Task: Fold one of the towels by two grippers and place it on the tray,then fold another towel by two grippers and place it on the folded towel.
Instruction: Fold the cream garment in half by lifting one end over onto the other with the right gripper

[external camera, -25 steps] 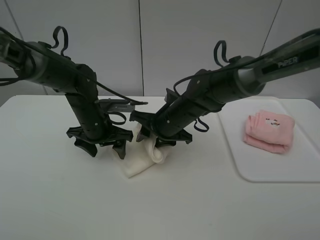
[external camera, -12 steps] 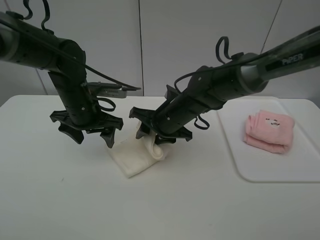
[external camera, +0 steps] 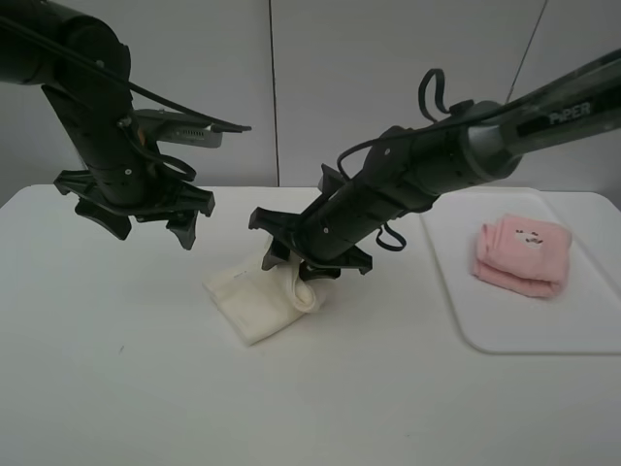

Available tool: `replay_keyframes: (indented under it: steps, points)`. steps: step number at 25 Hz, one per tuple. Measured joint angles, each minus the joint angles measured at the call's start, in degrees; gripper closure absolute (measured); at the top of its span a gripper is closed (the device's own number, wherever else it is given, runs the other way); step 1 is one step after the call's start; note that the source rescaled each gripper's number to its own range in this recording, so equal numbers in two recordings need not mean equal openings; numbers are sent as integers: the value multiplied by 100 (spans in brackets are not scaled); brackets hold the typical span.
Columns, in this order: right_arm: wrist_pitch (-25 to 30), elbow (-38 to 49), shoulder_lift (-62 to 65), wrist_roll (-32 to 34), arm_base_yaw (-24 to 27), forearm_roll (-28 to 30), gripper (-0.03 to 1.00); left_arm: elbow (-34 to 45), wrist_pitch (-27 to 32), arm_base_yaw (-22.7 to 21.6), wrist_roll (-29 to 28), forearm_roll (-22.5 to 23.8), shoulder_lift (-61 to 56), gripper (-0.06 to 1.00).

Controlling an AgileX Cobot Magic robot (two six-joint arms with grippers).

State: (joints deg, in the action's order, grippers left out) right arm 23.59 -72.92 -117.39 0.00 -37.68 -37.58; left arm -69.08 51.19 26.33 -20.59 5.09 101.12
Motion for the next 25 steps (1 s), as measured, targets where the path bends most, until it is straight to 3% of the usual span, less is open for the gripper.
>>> replay_keyframes:
  steps: [12, 25]
  points:
    - [-113, 0, 0, 0, -729, 0, 51, -312, 333, 0, -18, 25, -274, 1]
    - [11, -175, 93, -60, -787, -5, 51, -356, 409, 0, -18, 52, -274, 1]
